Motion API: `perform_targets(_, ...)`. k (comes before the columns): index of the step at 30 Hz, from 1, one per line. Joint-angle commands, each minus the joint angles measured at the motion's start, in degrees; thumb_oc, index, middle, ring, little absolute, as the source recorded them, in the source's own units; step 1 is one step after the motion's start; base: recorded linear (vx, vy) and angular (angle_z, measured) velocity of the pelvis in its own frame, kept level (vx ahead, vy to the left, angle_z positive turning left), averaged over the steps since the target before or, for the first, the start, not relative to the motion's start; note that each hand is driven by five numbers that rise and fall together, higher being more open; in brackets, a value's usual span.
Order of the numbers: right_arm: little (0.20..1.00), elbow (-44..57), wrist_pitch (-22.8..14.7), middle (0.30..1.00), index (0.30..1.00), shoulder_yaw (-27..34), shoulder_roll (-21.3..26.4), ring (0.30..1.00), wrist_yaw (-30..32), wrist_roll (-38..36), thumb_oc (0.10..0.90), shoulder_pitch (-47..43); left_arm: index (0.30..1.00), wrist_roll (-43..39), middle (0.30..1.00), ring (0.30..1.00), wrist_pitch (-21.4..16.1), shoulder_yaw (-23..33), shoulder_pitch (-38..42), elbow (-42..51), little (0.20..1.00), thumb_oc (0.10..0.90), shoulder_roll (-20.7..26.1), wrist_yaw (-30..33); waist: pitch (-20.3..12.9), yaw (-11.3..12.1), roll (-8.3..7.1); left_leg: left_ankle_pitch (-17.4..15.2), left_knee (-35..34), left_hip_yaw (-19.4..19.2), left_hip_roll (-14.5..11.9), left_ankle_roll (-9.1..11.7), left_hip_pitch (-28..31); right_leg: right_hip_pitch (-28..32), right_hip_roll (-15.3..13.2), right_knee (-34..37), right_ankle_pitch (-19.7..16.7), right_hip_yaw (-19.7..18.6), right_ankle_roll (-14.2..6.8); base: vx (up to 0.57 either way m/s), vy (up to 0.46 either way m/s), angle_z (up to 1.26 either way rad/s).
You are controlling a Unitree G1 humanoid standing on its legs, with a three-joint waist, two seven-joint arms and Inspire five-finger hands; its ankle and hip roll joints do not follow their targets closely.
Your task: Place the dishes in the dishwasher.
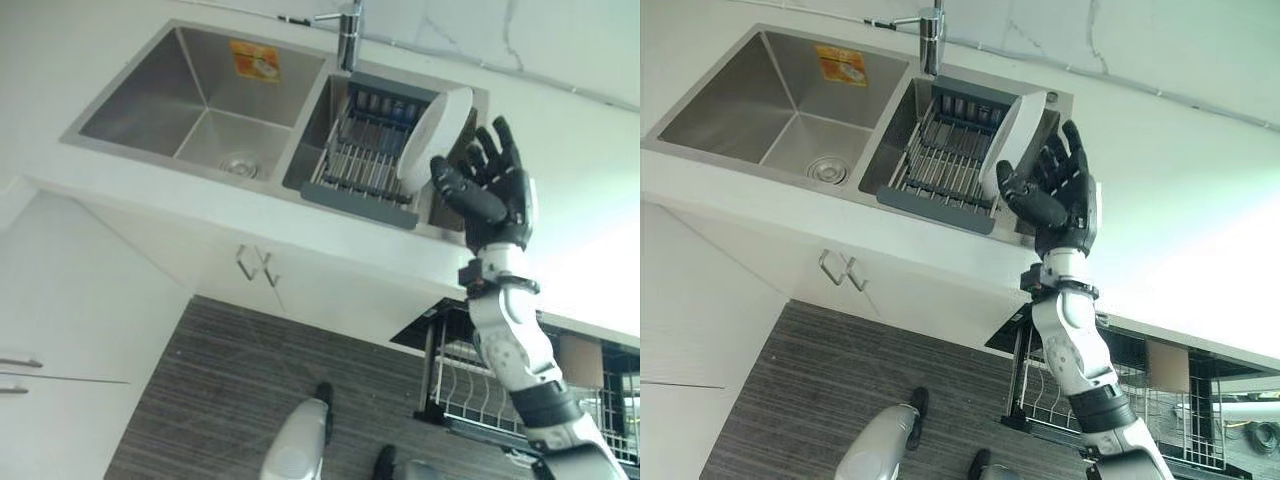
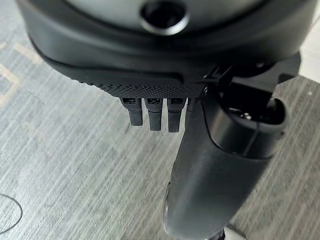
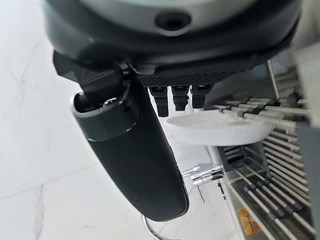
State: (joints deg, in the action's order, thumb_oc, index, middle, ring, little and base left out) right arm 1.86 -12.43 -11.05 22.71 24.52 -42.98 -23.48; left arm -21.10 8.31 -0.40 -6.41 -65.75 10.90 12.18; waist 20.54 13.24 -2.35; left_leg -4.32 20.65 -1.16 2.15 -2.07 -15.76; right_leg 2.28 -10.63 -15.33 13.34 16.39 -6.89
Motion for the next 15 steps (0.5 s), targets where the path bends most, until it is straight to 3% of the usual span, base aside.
perform_targets(1, 0.9, 4.2, -3.8, 0.9, 0.9, 2.1, 0.7, 0.9, 1.1, 1.2, 0.8, -5.2, 0.9, 3.2, 0.9, 0.9, 0.7, -2.5, -2.5, -2.5, 0.9, 0.8, 1.1, 1.6, -2.8, -0.1, 0.83, -4.6, -3.5, 3.3, -3.9, 4.0, 3.5, -5.1, -0.5, -1.9, -1.7, 1.4, 0.5, 0.0, 0.0, 0.0)
perform_targets(15, 0.9, 2.1, -3.1, 0.9, 0.9, 2.2, 0.3, 0.9, 6.9, 2.5, 0.8, -8.3, 0.9, 3.5, 0.9, 0.9, 1.0, -3.1, -2.5, -2.5, 0.9, 0.8, 1.5, 1.3, -2.2, 0.6, 1.13, -4.5, -3.5, 3.3, -3.9, 4.0, 3.3, -5.0, -1.3, -1.9, -2.1, 2.3, 0.2, 0.0, 0.0, 0.0)
